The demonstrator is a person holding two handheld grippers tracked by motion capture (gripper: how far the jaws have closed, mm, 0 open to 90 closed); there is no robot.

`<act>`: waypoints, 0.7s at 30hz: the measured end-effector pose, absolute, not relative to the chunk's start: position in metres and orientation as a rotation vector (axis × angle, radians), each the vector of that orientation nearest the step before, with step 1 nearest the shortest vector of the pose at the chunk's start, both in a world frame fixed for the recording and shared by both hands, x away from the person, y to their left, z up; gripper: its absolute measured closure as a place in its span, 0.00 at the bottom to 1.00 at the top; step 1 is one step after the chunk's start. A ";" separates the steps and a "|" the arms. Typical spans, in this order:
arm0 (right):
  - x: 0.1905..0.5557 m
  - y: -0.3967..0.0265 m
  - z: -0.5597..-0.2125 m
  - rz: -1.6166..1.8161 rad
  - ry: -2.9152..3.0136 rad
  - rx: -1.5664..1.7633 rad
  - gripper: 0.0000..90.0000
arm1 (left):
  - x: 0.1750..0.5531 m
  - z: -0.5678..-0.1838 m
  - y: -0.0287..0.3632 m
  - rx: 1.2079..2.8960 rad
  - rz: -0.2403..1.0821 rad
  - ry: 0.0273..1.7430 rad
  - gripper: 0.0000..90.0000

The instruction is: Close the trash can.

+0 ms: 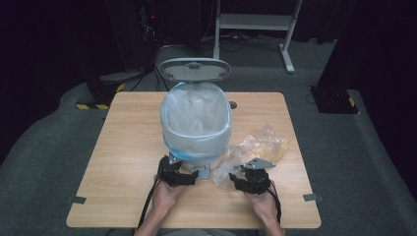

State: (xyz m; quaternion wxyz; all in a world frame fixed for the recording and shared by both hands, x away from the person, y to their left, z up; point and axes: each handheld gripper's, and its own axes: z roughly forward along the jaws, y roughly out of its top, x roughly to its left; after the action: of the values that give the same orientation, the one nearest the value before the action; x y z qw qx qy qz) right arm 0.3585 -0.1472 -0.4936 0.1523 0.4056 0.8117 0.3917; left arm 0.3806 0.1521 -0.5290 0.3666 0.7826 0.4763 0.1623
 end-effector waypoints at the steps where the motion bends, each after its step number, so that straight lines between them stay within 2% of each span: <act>1: 0.359 -0.147 -0.494 1.117 2.338 1.165 0.55 | 0.381 -0.529 0.152 2.011 0.417 1.224 0.00; 3: 0.360 -0.147 -0.495 1.112 2.341 1.171 0.58 | 0.381 -0.529 0.152 2.012 0.417 1.224 0.00; 4: 0.361 -0.147 -0.496 1.097 2.367 1.175 0.65 | 0.381 -0.529 0.152 2.011 0.417 1.224 0.00; 6: 0.361 -0.147 -0.497 1.095 2.375 1.172 0.68 | 0.381 -0.529 0.152 2.011 0.416 1.224 0.00; 7: 0.361 -0.148 -0.497 1.104 2.389 1.178 0.75 | 0.381 -0.529 0.152 2.011 0.416 1.224 0.00; 11: 0.361 -0.151 -0.497 1.122 2.395 1.186 0.83 | 0.381 -0.529 0.152 2.011 0.411 1.225 0.00; 21: 0.353 -0.159 -0.487 1.184 2.387 1.169 0.91 | 0.381 -0.529 0.153 2.011 0.406 1.227 0.00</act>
State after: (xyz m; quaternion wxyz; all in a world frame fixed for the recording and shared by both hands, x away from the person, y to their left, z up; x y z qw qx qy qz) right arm 0.3534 -0.1591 -0.4865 0.1155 0.3991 0.8149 0.4042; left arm 0.3810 0.1526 -0.5292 0.3669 0.7825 0.4776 0.1580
